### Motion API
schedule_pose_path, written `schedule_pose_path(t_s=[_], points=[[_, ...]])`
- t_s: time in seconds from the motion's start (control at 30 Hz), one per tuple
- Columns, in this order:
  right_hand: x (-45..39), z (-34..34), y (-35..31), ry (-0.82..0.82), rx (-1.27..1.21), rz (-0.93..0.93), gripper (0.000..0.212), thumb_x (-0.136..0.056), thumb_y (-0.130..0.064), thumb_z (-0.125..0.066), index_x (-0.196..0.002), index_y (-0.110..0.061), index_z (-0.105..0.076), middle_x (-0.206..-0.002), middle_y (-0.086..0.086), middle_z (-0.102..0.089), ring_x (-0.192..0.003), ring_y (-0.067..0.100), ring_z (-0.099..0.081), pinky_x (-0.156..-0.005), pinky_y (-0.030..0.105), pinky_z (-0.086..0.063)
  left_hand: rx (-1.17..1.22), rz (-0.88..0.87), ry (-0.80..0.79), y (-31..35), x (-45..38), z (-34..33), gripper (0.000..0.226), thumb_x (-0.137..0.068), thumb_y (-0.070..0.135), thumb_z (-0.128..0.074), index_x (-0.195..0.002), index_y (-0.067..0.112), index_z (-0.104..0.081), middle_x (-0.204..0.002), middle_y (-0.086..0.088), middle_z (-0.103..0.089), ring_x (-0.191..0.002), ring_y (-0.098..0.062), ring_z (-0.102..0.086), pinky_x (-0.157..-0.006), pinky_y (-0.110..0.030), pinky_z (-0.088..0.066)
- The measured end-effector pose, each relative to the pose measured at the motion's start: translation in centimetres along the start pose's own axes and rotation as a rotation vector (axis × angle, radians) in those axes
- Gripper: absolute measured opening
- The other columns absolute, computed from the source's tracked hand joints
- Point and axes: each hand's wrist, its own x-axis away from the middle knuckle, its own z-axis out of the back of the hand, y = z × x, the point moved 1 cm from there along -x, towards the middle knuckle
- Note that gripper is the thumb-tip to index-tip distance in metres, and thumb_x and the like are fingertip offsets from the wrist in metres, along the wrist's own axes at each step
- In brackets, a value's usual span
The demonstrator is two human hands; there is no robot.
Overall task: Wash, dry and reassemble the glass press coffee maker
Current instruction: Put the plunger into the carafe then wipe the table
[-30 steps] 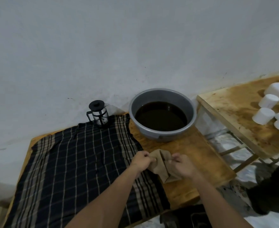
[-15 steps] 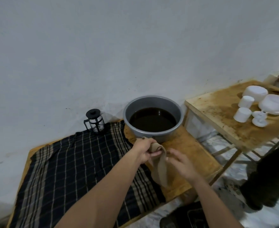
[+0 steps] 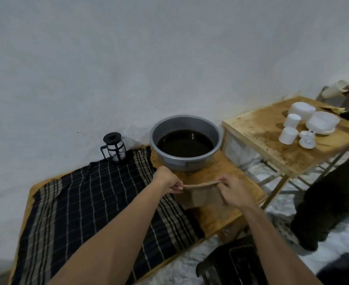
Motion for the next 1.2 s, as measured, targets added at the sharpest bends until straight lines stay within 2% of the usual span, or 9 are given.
schedule_pose_path(t_s=[0.13,0.3,0.47,0.57,0.63,0.8,0.87,1.0,1.2], points=[[-0.4,3.6,0.8,-0.098,0.18,0.047,0.016,-0.093,-0.021,-0.059,-0.101,-0.023,-0.072,-0.095,-0.008,-0.062,-0.096,0.011,-0.056,-0.081,0.026,-0.044,-0.258,-0.053,-0.096,-0.3,0.6,-1.5,0.015,-0.092,0.001,-0.056,-0.105,0.001,-0.065,-0.088,-0.019,-0.071,-0.066,-0.019,-0.07,-0.055,-0.024,-0.06],[-2.1,6.8,3.8,-0.25,0.182,-0.049,0.018,-0.083,-0.03,-0.072,-0.067,-0.024,-0.067,-0.07,-0.005,-0.062,-0.075,0.014,-0.06,-0.059,0.02,-0.042,-0.12,0.04,-0.306,-0.8,0.1,-3.4,0.02,-0.092,-0.006,-0.052,-0.107,-0.01,-0.064,-0.069,-0.015,-0.063,-0.051,-0.011,-0.061,-0.051,-0.019,-0.058],[-7.8,6.8,5.2,-0.517,0.246,-0.14,0.02,-0.082,-0.036,-0.073,-0.094,-0.02,-0.071,-0.092,-0.006,-0.065,-0.093,0.013,-0.06,-0.081,0.028,-0.047,0.091,0.258,-0.316,-1.4,-3.1,-4.5,0.025,-0.097,-0.002,-0.046,-0.12,-0.008,-0.054,-0.056,-0.011,-0.068,-0.05,-0.011,-0.065,-0.063,-0.029,-0.061],[-11.5,3.3,7.2,-0.441,0.044,-0.207,0.021,-0.086,-0.016,-0.07,-0.104,-0.016,-0.059,-0.093,-0.003,-0.071,-0.094,0.014,-0.066,-0.099,0.04,-0.046,0.312,0.322,-0.238,-2.4,-5.9,-5.2,0.049,-0.093,0.024,-0.061,-0.137,0.008,-0.046,-0.123,-0.018,-0.063,-0.085,-0.028,-0.07,-0.081,-0.041,-0.059],[-12.6,0.7,9.4,-0.335,0.098,-0.194,0.029,-0.081,-0.023,-0.074,-0.108,-0.018,-0.063,-0.108,0.0,-0.068,-0.103,0.018,-0.063,-0.095,0.039,-0.049,0.266,0.306,-0.19,-3.8,-7.4,-5.7,0.059,-0.087,0.037,-0.067,-0.138,0.016,-0.045,-0.139,-0.014,-0.052,-0.096,-0.03,-0.067,-0.088,-0.041,-0.056],[-13.5,-1.7,13.0,-0.196,0.12,-0.197,0.041,-0.067,-0.044,-0.078,-0.1,-0.023,-0.066,-0.1,0.001,-0.063,-0.096,0.024,-0.063,-0.083,0.042,-0.054,-0.204,0.213,-0.038,-4.9,-10.6,-6.6,0.021,-0.089,0.023,-0.067,-0.105,0.01,-0.064,-0.095,-0.007,-0.068,-0.066,-0.014,-0.063,-0.059,-0.025,-0.057],[-13.0,-1.6,12.7,-0.205,0.096,-0.225,0.023,-0.07,-0.04,-0.079,-0.082,-0.025,-0.065,-0.09,-0.003,-0.063,-0.088,0.02,-0.062,-0.078,0.036,-0.051,-0.33,0.226,-0.06,-4.5,-11.1,-6.3,0.019,-0.09,0.023,-0.065,-0.105,0.011,-0.066,-0.082,-0.006,-0.066,-0.059,-0.012,-0.062,-0.044,-0.022,-0.052],[-13.4,-1.7,12.4,-0.307,0.055,-0.236,0.018,-0.075,-0.023,-0.078,-0.068,-0.029,-0.062,-0.087,-0.001,-0.066,-0.09,0.022,-0.062,-0.089,0.041,-0.051,-0.426,0.265,-0.115,-4.1,-11.5,-5.5,0.023,-0.09,0.023,-0.065,-0.11,0.011,-0.067,-0.085,-0.009,-0.068,-0.061,-0.012,-0.065,-0.043,-0.02,-0.05],[-15.1,-1.9,11.5,-0.238,0.041,-0.189,0.021,-0.076,-0.015,-0.078,-0.073,-0.026,-0.061,-0.091,-0.001,-0.062,-0.093,0.019,-0.06,-0.074,0.026,-0.043,-0.3,0.236,-0.012,-3.9,-11.7,-5.6,0.015,-0.089,0.013,-0.067,-0.103,0.01,-0.067,-0.091,-0.011,-0.069,-0.064,-0.015,-0.068,-0.043,-0.021,-0.051]])
